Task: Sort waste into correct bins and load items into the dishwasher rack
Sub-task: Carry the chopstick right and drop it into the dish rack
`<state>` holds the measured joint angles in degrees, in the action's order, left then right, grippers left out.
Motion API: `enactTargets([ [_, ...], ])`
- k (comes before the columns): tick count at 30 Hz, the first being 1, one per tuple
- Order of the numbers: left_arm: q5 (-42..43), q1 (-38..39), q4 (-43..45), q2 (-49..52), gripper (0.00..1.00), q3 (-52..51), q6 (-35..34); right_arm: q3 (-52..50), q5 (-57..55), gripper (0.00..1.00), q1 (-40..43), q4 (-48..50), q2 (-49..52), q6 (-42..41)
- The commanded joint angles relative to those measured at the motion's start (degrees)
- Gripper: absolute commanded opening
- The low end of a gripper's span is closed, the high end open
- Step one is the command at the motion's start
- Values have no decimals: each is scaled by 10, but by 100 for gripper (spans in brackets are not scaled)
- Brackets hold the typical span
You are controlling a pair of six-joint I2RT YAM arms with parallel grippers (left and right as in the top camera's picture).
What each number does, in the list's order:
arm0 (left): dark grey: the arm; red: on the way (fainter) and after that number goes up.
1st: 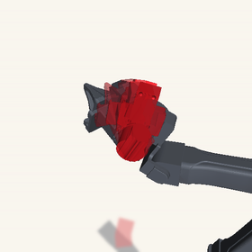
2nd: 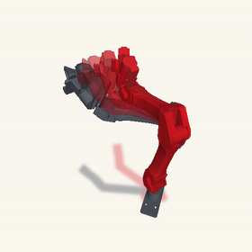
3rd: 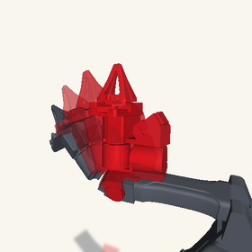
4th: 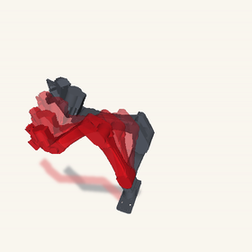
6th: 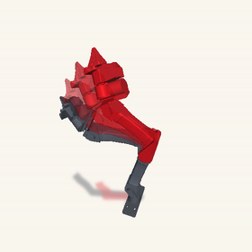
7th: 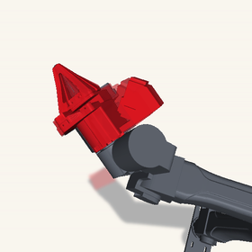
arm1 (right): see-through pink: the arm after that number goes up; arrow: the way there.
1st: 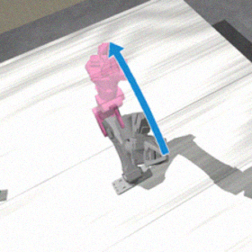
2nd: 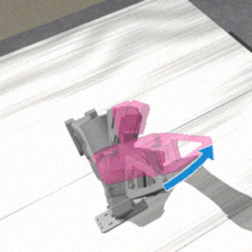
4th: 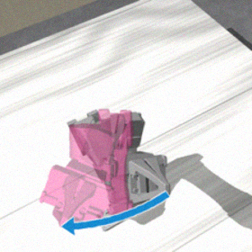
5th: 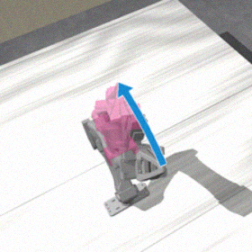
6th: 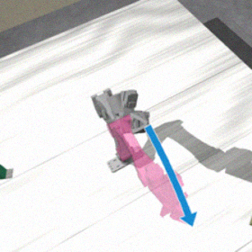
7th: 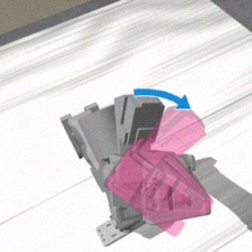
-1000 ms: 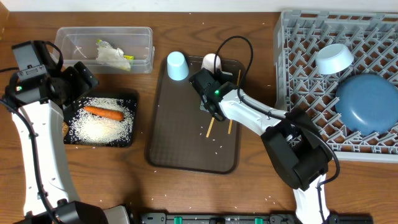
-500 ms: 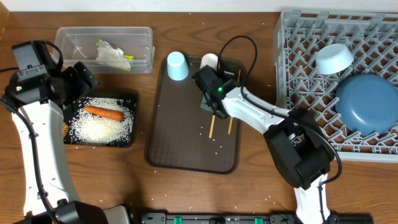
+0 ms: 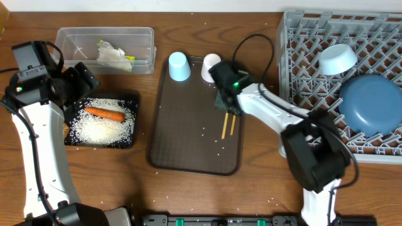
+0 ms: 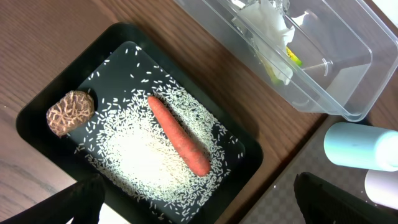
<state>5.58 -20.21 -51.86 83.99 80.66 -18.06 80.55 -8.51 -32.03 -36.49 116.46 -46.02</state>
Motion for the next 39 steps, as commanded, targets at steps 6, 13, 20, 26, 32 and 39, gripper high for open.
enactTargets([
  [6, -3, -2, 0, -4, 98, 8, -3, 1, 28, 1, 63, 0, -143, 101],
  [13, -3, -2, 0, -4, 98, 8, -3, 1, 26, 1, 148, -3, -229, 186],
  [20, -3, -2, 0, -4, 98, 8, -3, 1, 31, 1, 265, 6, -245, 333],
  [26, -3, -2, 0, -4, 98, 8, -3, 1, 54, 1, 328, 24, -239, 428],
  [32, -3, -2, 0, -4, 98, 8, -3, 0, 77, 1, 351, 51, -218, 431],
  [39, -3, -2, 0, -4, 98, 8, -3, 0, 101, 1, 341, 90, -161, 431],
])
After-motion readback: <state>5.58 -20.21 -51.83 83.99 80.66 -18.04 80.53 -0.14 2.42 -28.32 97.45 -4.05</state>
